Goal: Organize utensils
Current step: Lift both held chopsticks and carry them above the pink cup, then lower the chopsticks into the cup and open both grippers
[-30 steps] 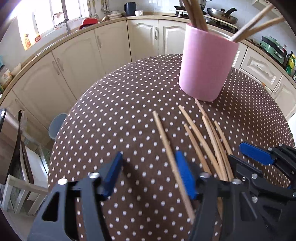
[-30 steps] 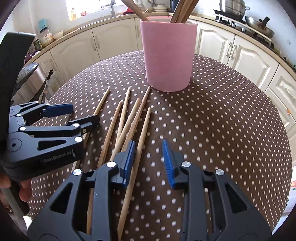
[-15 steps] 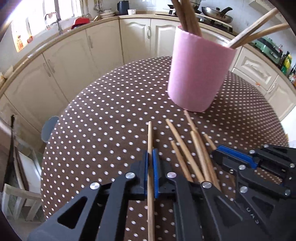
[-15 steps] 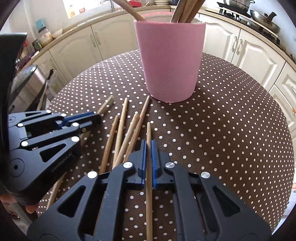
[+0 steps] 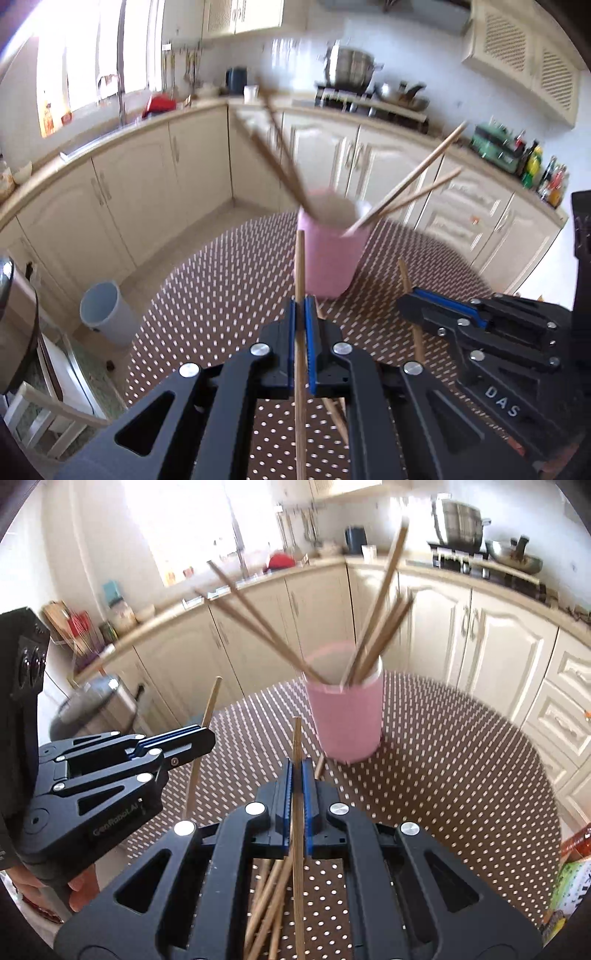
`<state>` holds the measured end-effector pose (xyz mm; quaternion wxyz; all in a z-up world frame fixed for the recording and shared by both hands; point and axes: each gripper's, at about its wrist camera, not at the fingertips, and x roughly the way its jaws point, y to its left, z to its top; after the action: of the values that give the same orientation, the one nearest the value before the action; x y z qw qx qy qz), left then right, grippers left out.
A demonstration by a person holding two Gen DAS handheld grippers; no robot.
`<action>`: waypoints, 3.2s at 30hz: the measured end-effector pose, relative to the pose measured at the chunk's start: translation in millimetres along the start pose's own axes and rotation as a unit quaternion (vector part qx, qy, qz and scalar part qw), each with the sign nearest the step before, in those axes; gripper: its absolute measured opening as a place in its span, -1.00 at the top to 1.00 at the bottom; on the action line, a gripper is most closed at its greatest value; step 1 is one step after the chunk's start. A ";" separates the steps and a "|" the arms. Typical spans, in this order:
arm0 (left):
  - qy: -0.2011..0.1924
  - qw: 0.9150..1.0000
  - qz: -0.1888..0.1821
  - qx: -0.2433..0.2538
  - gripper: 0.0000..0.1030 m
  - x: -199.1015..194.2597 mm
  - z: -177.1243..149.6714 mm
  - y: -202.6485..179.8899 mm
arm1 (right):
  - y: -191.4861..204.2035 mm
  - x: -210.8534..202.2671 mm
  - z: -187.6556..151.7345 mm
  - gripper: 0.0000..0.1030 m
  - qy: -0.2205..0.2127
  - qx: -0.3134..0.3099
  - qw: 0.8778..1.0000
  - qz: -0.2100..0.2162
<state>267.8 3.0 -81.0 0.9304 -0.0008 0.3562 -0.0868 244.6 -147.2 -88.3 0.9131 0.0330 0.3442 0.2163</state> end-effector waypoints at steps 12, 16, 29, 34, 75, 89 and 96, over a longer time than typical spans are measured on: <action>-0.089 0.996 -0.011 0.021 0.89 -75.3 10.0 -32.7 | 28.8 -66.6 11.0 0.89 -0.085 -0.030 0.996 -0.002; -0.099 0.995 -0.011 0.019 0.89 -83.7 13.7 -34.2 | 30.2 -75.2 16.3 0.89 -0.100 -0.034 0.994 -0.005; -0.157 0.988 -0.008 0.001 0.89 -95.4 68.0 -27.8 | 32.2 -91.8 66.7 0.89 -0.152 -0.055 0.987 -0.015; -0.186 0.982 -0.013 -0.020 0.89 -94.9 95.0 -21.8 | 27.7 -91.2 92.1 0.89 -0.176 -0.053 0.983 -0.013; -0.184 0.983 0.009 -0.013 0.17 -31.0 100.3 -12.9 | 2.5 -45.0 126.0 0.89 -0.257 -0.030 0.965 -0.043; -0.178 0.983 0.030 -0.020 0.16 -31.9 92.7 1.5 | 2.1 -39.7 121.6 0.89 -0.271 -0.029 0.961 -0.057; -0.174 0.984 0.031 -0.023 0.16 -31.5 92.1 6.5 | 5.3 -39.9 128.5 0.94 -0.284 -0.027 0.957 -0.056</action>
<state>306.9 9.0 8.2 0.9801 -0.0262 0.1906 -0.0479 298.5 -147.8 35.1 0.9844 0.0491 0.0659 0.1553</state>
